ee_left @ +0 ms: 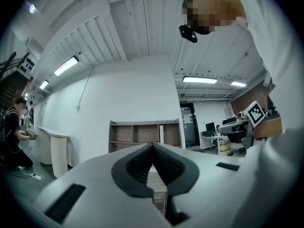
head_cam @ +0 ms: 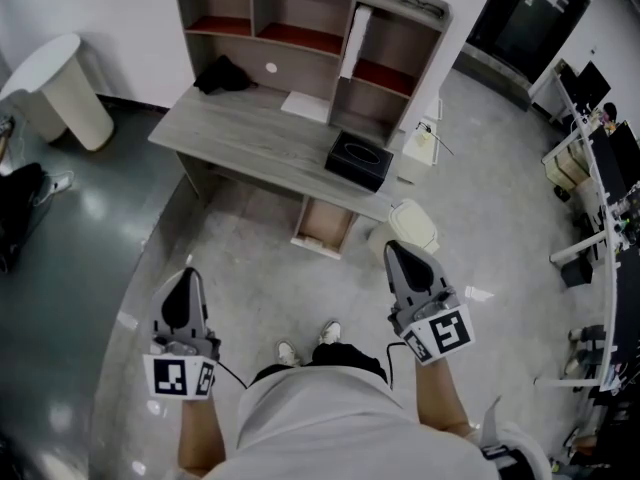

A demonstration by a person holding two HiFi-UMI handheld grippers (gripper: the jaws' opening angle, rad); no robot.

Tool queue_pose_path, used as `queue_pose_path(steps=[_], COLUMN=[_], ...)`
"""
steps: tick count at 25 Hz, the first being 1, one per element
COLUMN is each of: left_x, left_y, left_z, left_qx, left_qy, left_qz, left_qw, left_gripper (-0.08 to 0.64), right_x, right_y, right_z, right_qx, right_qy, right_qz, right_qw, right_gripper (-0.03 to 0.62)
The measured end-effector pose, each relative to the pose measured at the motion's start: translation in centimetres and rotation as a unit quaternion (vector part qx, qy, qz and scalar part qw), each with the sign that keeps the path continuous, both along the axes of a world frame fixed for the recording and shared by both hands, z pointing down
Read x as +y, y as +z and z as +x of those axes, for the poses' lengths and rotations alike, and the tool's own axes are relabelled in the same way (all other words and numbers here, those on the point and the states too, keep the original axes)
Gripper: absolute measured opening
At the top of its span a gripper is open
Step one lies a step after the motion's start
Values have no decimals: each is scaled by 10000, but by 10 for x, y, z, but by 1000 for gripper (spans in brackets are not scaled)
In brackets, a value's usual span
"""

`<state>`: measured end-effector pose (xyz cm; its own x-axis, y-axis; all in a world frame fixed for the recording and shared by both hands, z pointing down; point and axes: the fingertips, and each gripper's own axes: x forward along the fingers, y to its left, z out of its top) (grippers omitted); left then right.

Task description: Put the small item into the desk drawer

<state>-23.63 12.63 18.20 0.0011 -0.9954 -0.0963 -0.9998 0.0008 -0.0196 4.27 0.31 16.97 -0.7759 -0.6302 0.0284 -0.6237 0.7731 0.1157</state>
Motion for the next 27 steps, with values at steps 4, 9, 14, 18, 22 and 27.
queue_pose_path(steps=[4,9,14,18,22,27], left_x=[10,17,15,13,9,9], left_y=[1,1,7,12,14,14], left_z=[-2,1,7,14,18,20], left_qx=[-19,-14,57,108,130,133], left_qy=[33,108,209,322,389,409], left_qz=[20,-4,-30,-37,-36,-25], left_qw=[10000,9999,9998,9994,9992,9991], left_gripper=[17,17,17,17,17,17], right_x=[15,27,33,37,37,39], right_y=[8,7,10,12,14,14], right_z=[-1,3,7,13,17,18], right_qx=[186,169,215,236,272,294], right_qy=[70,143,197,258,331,344], right_qz=[34,33,12,6,43,72], right_qw=[9998,9998,9996,9994,9991,9990], right_gripper=[21,21,21,21,21,21])
